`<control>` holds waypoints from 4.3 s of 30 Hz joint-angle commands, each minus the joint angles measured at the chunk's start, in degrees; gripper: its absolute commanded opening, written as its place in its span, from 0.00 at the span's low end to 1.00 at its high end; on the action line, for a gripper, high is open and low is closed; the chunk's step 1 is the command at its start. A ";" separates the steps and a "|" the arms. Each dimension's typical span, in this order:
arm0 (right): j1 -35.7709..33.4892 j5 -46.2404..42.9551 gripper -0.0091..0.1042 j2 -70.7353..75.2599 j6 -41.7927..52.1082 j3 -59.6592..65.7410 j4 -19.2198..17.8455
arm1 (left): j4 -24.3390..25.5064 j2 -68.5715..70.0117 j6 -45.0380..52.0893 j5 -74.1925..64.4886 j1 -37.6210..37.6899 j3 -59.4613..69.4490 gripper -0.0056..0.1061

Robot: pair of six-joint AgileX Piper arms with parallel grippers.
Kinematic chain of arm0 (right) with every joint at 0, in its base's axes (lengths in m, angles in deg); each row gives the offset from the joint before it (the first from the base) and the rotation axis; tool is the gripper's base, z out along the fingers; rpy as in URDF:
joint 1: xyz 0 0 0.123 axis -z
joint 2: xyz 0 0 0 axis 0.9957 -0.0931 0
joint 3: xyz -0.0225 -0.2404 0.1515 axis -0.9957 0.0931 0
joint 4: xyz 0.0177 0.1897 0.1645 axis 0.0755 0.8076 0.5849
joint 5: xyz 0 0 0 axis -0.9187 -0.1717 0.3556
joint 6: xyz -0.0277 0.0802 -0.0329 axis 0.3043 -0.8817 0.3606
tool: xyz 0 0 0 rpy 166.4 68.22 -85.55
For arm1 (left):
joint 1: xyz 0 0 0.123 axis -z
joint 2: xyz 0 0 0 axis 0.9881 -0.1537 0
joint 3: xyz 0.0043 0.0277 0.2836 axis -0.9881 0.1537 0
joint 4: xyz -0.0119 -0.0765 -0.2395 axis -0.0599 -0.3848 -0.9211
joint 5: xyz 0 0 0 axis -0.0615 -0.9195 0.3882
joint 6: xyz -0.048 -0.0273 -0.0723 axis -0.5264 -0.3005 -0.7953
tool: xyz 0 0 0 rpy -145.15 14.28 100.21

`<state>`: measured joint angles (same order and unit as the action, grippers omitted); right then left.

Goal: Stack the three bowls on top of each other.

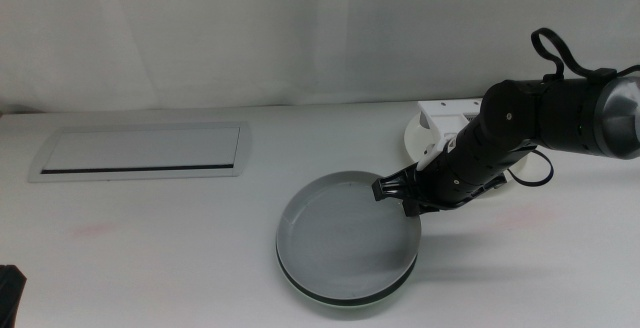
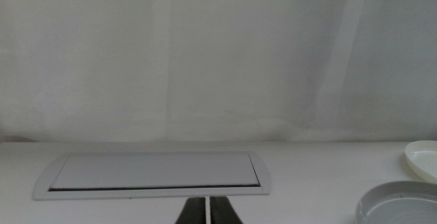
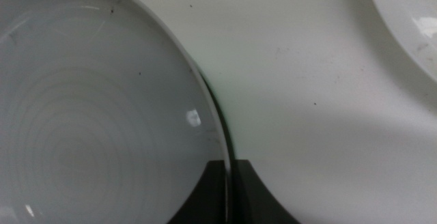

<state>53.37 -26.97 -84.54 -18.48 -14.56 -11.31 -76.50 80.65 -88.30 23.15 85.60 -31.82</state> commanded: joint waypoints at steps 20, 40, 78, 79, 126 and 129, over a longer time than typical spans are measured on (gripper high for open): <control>-0.07 12.72 0.99 1.45 1.43 -8.34 -8.32 | -0.29 0.19 -0.54 0.07 -0.29 -0.43 0.02; 20.44 29.20 0.98 32.74 0.35 -14.07 -24.81 | -0.29 0.19 -0.54 0.07 -0.29 -0.32 0.02; 20.44 14.01 0.97 -10.36 -3.34 -23.19 -19.26 | -0.29 0.19 -0.54 0.07 -0.29 -0.32 0.02; 20.44 14.12 0.97 -11.02 -3.34 -23.19 -19.17 | -0.29 0.19 -0.54 0.07 -0.29 -0.32 0.02; 24.50 19.33 0.06 -0.24 0.35 -23.28 -17.07 | -0.29 0.19 -0.54 0.62 -0.29 -0.32 0.02; 24.50 19.97 0.06 3.81 0.35 -23.28 -16.83 | -0.29 0.19 -0.54 0.60 -0.29 -0.32 0.02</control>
<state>77.68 -7.57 -83.41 -18.68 -38.22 -28.15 -76.50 80.65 -88.40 23.00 85.48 -31.82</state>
